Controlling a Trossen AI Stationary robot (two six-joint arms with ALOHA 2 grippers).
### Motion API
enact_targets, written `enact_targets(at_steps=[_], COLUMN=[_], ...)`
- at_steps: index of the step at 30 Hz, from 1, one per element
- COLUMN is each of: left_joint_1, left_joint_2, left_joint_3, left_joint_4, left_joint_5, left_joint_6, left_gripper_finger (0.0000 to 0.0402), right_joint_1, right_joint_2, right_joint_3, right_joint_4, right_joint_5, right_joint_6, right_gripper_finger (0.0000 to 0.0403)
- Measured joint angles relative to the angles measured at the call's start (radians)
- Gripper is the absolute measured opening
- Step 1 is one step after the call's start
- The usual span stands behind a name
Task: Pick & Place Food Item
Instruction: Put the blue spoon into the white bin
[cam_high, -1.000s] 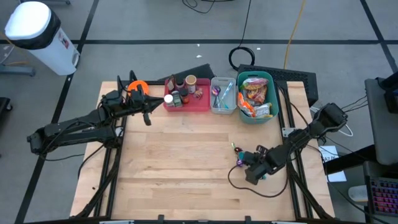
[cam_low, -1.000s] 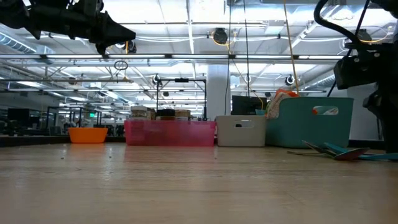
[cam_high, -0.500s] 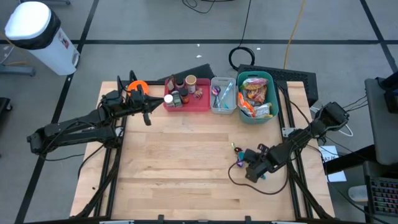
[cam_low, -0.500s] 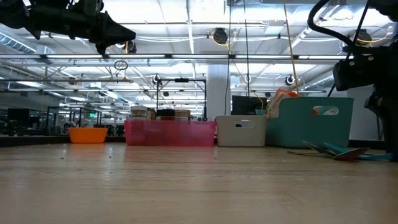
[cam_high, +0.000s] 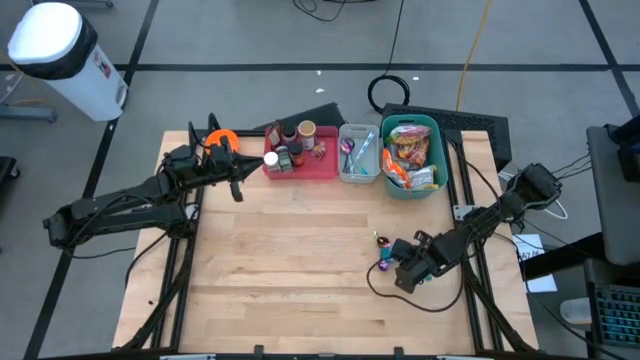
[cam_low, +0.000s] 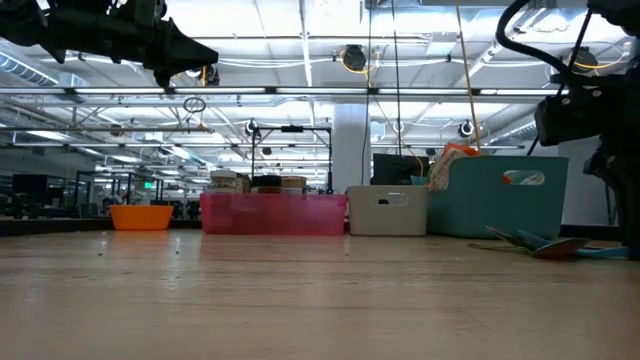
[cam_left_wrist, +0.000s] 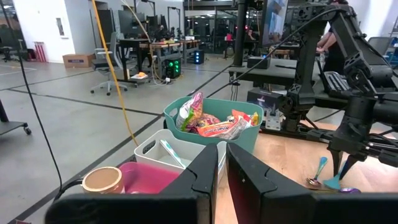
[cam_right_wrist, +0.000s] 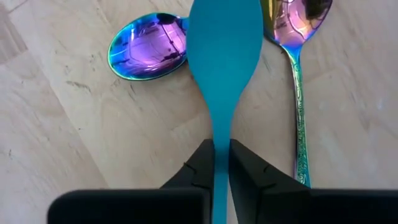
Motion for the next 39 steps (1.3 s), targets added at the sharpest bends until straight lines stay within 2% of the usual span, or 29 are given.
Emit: enact_targets(at_steps=[6, 13, 17, 20, 23, 27, 30, 34, 39], left_joint_1=[0.0, 0.0, -0.001, -0.001, -0.002, -0.026, -0.057, -0.097, -0.146], left_joint_2=[0.0, 0.0, 0.003, 0.045, 0.111, 0.24, 0.344, 0.48, 0.623], left_joint_3=[0.0, 0.0, 0.0, 0.0, 0.0, 0.001, 0.009, 0.041, 0.126], left_joint_4=[0.0, 0.0, 0.001, 0.019, 0.066, 0.199, 0.334, 0.466, 0.532], left_joint_5=[0.0, 0.0, 0.002, 0.006, 0.006, 0.003, 0.004, 0.004, 0.003], left_joint_6=[-0.003, -0.032, -0.075, -0.121, -0.172, -0.204, -0.203, -0.191, -0.163], left_gripper_finger=[0.0042, 0.0042, 0.0048, 0.0077, 0.013, 0.0206, 0.0249, 0.028, 0.0291], right_joint_1=[-0.006, -0.006, -0.027, -0.063, -0.115, -0.196, -0.256, -0.317, -0.379], right_joint_2=[-0.086, -0.216, -0.237, -0.229, -0.211, -0.168, -0.127, -0.066, 0.009], right_joint_3=[0.052, 0.084, 0.087, 0.086, 0.086, 0.086, 0.086, 0.086, 0.087], right_joint_4=[-0.017, 0.06, 0.209, 0.322, 0.418, 0.524, 0.616, 0.734, 0.907], right_joint_5=[0.036, 0.238, 0.346, 0.395, 0.457, 0.54, 0.601, 0.714, 0.821], right_joint_6=[-0.064, -0.194, -0.354, -0.511, -0.657, -0.807, -0.902, -1.028, -1.195], right_gripper_finger=[0.0013, 0.0013, 0.0013, 0.0013, 0.0013, 0.0013, 0.0013, 0.0013, 0.0013])
